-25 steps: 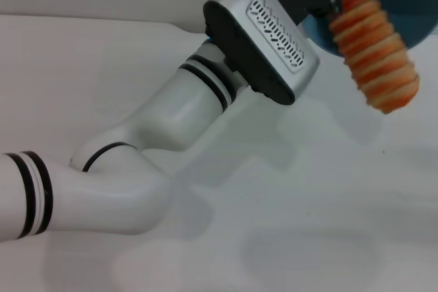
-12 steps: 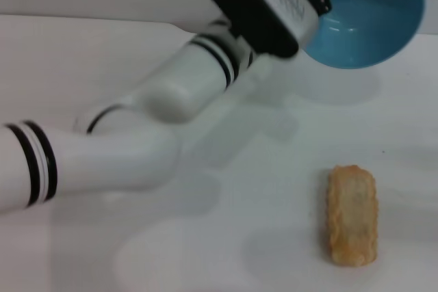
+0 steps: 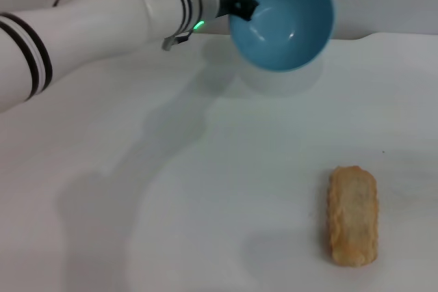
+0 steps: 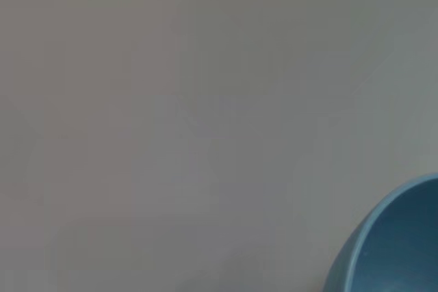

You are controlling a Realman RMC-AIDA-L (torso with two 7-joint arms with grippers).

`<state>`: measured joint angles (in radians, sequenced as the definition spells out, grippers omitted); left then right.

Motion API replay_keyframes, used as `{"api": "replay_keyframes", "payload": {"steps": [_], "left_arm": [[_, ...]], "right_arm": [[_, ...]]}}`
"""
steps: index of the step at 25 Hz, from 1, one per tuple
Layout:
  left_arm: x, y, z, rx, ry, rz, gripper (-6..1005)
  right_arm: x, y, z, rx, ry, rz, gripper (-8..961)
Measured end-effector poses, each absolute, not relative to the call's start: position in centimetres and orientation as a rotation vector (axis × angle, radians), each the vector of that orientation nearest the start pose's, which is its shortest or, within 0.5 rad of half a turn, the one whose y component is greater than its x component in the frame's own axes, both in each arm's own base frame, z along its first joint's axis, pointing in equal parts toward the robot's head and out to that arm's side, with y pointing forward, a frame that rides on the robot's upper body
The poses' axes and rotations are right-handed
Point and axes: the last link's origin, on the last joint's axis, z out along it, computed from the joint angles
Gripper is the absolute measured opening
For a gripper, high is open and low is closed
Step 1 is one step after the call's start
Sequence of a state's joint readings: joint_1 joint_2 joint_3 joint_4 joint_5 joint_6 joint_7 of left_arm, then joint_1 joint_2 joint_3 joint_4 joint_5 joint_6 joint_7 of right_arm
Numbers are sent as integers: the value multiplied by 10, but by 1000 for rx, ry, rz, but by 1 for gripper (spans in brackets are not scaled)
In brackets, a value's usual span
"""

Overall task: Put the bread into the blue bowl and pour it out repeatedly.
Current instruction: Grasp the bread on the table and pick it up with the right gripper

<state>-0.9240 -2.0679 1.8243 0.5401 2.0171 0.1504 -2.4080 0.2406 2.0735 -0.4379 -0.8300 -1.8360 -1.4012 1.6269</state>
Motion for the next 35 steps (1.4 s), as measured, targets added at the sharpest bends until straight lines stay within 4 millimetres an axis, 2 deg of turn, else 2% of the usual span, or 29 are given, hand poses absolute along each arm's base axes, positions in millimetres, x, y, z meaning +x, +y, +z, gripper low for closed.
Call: {"api": "replay_keyframes", "payload": {"steps": [3, 7, 14, 19, 26, 35], "left_arm": [[-162, 468, -81, -2180, -621, -155, 0], [-170, 464, -84, -2186, -693, -147, 0], [-174, 460, -86, -2189, -723, -142, -1], [-176, 460, -86, -2187, -732, -142, -1], [-179, 458, -86, -2182, -734, -144, -1], [-177, 458, -87, -2181, -729, -151, 0]], "right_arm": [[358, 287, 91, -2057, 1244, 681, 519], [341, 299, 74, -2144, 1423, 587, 518], [316, 314, 48, -2233, 1606, 521, 518], [319, 317, 34, -2197, 1752, 391, 505], [326, 313, 24, -2150, 1860, 337, 488], [316, 326, -21, -2210, 1933, 170, 465]]}}
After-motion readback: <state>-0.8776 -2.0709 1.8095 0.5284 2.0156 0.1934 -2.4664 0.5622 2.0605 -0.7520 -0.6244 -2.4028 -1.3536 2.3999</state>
